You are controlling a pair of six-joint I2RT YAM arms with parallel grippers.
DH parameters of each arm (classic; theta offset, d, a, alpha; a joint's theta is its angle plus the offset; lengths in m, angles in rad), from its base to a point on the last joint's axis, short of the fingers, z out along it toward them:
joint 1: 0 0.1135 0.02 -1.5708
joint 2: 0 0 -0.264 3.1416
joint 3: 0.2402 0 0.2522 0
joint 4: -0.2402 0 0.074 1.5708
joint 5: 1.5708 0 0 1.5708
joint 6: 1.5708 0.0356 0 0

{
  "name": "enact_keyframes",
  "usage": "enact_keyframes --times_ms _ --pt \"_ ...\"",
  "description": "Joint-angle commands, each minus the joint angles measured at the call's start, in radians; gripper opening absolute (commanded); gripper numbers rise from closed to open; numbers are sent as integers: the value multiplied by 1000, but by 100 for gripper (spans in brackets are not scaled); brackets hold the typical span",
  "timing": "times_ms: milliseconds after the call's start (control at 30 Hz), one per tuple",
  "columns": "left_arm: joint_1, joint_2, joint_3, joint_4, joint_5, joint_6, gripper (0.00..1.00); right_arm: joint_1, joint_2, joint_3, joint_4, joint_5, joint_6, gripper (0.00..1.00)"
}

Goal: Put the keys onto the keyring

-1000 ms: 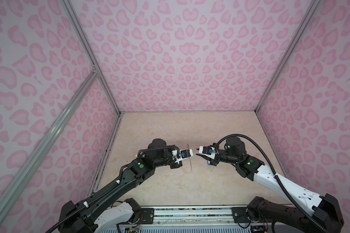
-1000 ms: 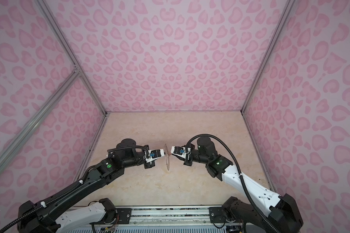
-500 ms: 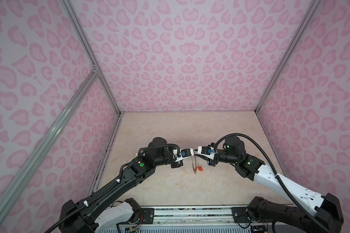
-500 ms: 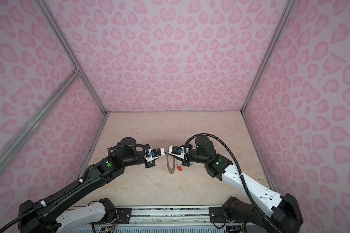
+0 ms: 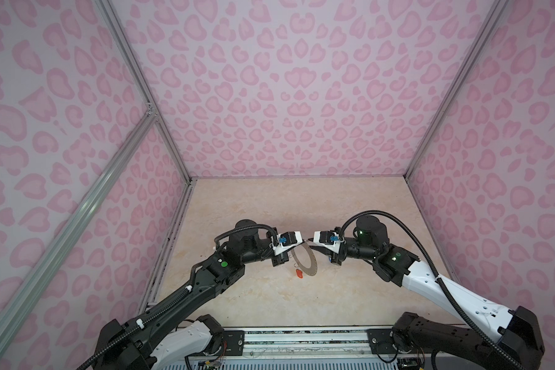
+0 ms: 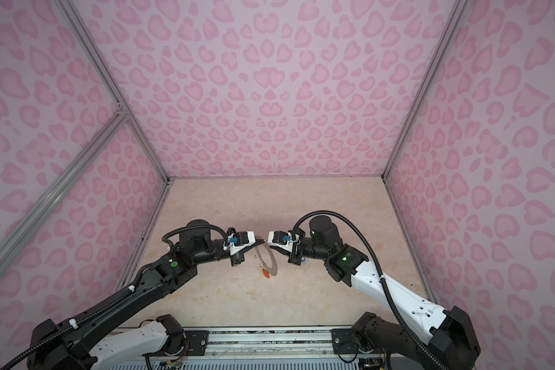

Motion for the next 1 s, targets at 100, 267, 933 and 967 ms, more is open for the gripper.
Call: enact_keyframes --times_ms 100,267,933,967 --pt "4 0 0 90 37 -16 3 -3 -17 26 -6 -16 5 21" --pt "3 13 35 8 -12 -8 3 -1 -16 60 -54 16 -23 22" --pt "-36 19 118 -150 -83 87 3 3 32 138 -121 26 -67 8" --pt "-36 20 120 -156 -81 91 3 3 32 137 -118 23 -66 8"
